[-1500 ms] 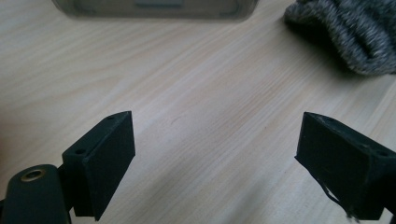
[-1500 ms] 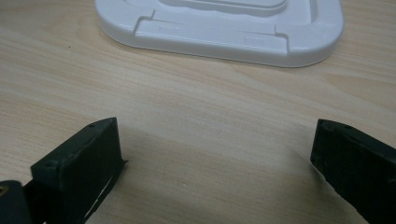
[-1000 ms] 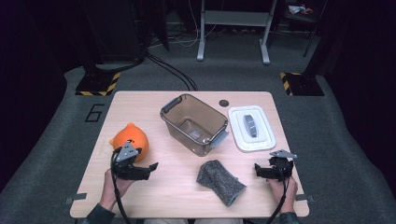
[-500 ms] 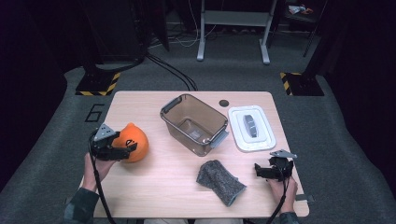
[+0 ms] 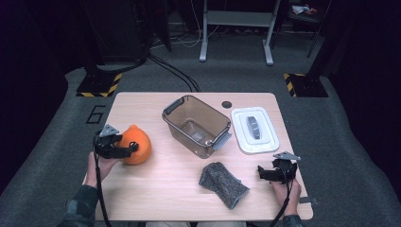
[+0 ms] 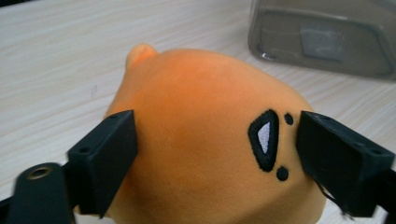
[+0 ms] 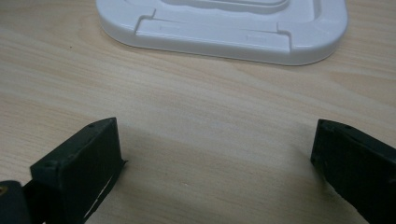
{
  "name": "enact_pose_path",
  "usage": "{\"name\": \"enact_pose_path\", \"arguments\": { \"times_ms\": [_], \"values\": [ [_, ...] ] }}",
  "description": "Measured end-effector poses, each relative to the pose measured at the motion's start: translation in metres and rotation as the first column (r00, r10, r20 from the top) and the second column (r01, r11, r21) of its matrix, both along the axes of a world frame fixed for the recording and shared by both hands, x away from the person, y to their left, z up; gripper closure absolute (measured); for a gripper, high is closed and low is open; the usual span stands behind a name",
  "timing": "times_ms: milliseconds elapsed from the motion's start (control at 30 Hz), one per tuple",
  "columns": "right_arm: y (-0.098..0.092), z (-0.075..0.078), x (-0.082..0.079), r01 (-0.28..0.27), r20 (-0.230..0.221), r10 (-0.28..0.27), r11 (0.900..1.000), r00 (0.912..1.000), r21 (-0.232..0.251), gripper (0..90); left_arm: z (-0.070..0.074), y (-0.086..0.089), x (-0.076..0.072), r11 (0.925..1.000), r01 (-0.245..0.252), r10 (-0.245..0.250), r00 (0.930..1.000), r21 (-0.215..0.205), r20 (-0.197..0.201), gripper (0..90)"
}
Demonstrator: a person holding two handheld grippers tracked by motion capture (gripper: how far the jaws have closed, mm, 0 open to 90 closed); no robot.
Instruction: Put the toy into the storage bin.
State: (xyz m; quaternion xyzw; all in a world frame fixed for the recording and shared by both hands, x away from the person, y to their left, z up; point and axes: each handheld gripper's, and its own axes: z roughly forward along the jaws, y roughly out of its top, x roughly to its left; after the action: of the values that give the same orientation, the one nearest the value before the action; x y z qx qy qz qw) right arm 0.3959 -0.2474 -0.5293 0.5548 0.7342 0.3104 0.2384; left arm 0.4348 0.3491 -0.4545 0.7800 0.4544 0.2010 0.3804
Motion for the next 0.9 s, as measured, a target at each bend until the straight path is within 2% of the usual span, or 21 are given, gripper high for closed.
{"name": "enact_pose_path", "arguments": {
  "times_ms": [300,500,600,733,833,900],
  "values": [
    [0.000,0.000,0.000,0.001,0.001,-0.001,1.000,1.0000,-0.001,0.8,-0.012,-0.010,-0.001,0.9993,0.010,-0.009,0.9998,0.035,-0.019,36.2],
    [0.000,0.000,0.000,0.003,0.002,-0.003,1.000,1.0000,0.000,0.8,-0.013,-0.012,-0.002,0.9989,0.005,-0.004,0.9999,0.046,-0.015,52.8],
    [0.000,0.000,0.000,0.002,0.001,-0.002,1.000,1.0000,0.000,0.8,-0.013,-0.013,-0.004,0.9987,-0.003,0.003,1.0000,0.050,0.001,58.7],
    [0.000,0.000,0.000,0.001,0.000,-0.001,1.000,1.0000,0.000,0.8,-0.013,-0.014,-0.008,0.9976,-0.020,0.017,0.9987,0.067,0.049,62.6],
    [0.000,0.000,0.000,0.004,-0.002,-0.004,1.000,1.0000,-0.001,0.8,-0.012,-0.015,-0.010,0.9974,-0.034,0.029,0.9965,0.063,0.078,65.6],
    [0.000,0.000,0.000,0.009,-0.006,-0.009,1.000,0.9999,0.003,0.8,-0.011,-0.014,-0.011,0.9970,-0.035,0.029,0.9965,0.069,0.078,66.9]
  ]
}}
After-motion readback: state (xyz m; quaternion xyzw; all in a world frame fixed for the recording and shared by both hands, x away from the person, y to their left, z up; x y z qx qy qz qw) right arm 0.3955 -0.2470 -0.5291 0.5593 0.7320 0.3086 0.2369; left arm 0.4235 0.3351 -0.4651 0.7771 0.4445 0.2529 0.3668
